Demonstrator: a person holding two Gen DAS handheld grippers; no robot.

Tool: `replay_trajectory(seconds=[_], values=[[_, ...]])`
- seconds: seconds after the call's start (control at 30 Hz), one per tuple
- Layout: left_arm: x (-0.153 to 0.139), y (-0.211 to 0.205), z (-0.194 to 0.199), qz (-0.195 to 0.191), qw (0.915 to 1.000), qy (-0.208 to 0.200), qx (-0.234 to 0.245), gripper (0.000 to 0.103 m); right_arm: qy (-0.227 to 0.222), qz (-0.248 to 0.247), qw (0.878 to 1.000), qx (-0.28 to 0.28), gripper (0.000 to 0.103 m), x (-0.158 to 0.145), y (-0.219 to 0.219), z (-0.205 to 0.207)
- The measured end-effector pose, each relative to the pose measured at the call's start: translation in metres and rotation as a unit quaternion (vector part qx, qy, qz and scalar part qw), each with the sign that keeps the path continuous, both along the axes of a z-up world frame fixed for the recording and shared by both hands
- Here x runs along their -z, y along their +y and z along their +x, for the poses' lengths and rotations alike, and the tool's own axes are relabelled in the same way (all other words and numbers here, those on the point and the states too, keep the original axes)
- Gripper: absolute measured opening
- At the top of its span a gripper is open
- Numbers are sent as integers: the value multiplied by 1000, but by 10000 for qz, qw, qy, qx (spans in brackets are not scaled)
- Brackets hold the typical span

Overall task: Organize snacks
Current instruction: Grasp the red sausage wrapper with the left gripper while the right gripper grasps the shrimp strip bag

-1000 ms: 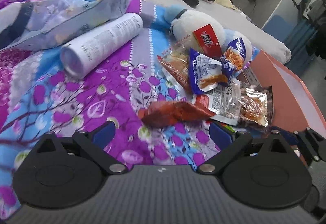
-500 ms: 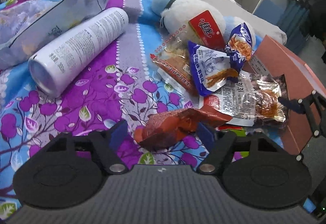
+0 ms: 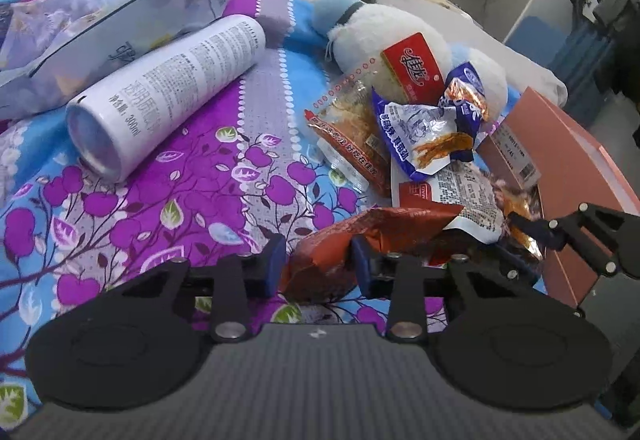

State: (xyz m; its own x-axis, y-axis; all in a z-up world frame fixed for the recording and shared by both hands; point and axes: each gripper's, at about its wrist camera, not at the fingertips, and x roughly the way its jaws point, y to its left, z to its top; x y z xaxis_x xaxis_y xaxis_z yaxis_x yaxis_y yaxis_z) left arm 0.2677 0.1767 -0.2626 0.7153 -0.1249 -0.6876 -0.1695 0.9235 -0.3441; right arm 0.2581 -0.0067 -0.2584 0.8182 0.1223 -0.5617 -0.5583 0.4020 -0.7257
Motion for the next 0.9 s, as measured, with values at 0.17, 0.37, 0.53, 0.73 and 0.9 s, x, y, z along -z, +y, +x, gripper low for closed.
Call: replay_trajectory(seconds=[0.17,0.37,0.53,0.73,0.9], values=[[-7,-6,-22,-32,9998,58,-197,39,32,64,9999,-89,24,-13,-7,-16],[-11,-18,-62,-119,9987,169,-476,39,62,7,9997,-251,19,-20,-20,-48],[-15,-28,-96,12,9974,162,-709,39,181,82,9994,-278,19,-25,-28,-74],[-21,-40,-129,192,9946,317,-971,39,294,184,9984,-452,19,-36,-39,-107],[-20,-51,-149,321,9933,381,-1046,39,338,195,9971,-654,19,-43,-47,-132]])
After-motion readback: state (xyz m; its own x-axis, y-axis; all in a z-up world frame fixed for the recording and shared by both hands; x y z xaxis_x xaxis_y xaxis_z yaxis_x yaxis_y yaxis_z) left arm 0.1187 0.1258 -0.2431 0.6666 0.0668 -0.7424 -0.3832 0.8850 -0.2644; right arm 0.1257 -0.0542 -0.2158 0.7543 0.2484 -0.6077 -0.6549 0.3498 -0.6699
